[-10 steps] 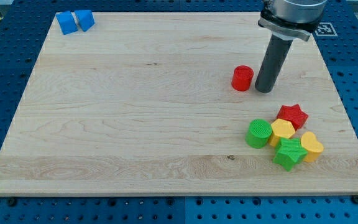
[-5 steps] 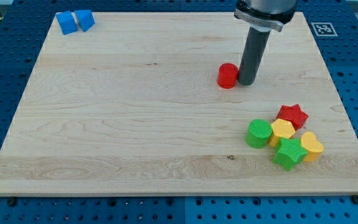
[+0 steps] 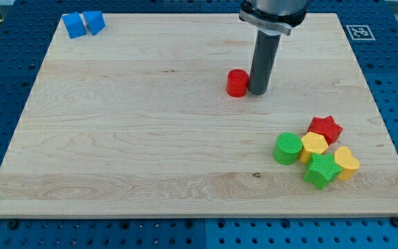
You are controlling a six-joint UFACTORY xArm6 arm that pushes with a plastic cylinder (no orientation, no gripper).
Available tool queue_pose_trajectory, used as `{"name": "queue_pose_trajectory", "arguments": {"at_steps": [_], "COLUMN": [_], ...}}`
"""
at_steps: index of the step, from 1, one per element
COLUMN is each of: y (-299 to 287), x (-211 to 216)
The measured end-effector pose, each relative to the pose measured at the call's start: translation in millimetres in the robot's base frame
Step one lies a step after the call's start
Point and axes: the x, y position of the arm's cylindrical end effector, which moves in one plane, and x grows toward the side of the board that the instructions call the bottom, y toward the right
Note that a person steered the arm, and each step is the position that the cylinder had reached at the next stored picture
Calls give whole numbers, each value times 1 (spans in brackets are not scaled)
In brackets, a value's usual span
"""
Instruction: Push the red circle to the center of the board
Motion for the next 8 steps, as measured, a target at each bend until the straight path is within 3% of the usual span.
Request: {"name": "queue_pose_trajectory", "arguments": {"at_steps": [8], "y": [-84], "x": [-6]}}
